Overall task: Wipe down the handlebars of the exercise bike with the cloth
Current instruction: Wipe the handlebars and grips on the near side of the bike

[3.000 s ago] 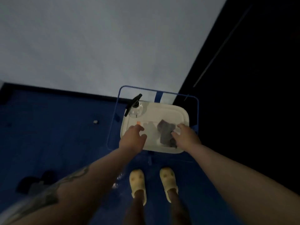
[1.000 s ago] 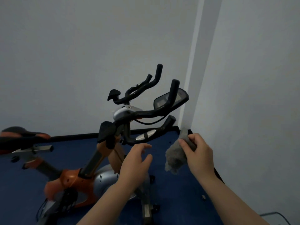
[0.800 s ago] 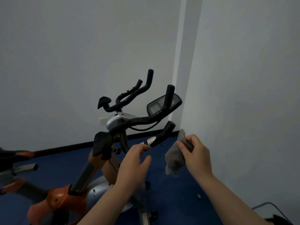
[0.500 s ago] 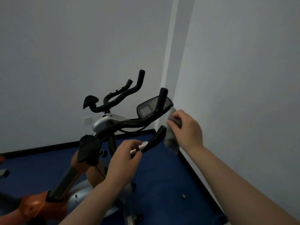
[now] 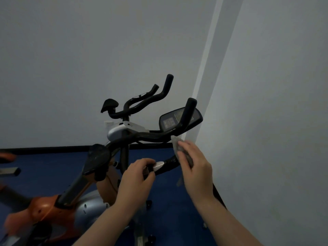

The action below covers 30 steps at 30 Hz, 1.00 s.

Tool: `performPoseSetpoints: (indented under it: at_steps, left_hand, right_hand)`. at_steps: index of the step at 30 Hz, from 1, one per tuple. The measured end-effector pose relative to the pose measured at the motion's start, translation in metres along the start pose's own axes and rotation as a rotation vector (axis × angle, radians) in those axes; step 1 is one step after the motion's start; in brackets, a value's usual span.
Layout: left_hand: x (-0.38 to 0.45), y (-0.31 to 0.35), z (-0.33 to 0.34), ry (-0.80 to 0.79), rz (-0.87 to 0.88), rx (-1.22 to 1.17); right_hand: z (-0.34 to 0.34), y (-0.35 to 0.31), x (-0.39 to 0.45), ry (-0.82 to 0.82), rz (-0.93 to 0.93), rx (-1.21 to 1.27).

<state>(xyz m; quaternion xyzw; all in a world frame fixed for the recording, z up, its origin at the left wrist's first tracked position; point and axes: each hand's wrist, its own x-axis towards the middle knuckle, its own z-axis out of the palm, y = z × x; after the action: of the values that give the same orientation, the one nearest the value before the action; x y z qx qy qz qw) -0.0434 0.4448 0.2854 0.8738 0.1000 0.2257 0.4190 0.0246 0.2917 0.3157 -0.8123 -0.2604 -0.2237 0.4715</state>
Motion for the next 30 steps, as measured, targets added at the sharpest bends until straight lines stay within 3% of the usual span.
performPoseSetpoints:
  at_steps: [3,9,13,18,23,30]
  left_hand:
    - [-0.003,-0.002,0.002,0.006,-0.003,0.009]
    - [-0.001,0.0,0.002,0.029,-0.019,0.027]
    - [-0.008,0.002,0.004,0.046,-0.004,0.006]
    - [-0.011,0.006,0.007,0.109,0.017,0.038]
    - [-0.02,-0.005,0.004,0.169,-0.022,0.068]
    - [-0.026,-0.011,-0.009,0.187,-0.03,0.075]
  right_hand:
    - [-0.001,0.002,-0.005,0.03,-0.062,-0.1]
    - [-0.016,-0.002,0.021,-0.096,-0.216,-0.223]
    - [-0.023,0.021,0.02,-0.037,-0.601,-0.452]
    - [-0.005,0.017,0.019,-0.21,-0.82,-0.526]
    - [-0.018,0.034,0.023,-0.353,-0.863,-0.578]
    - [0.028,0.008,0.004,-0.429,-0.672,-0.549]
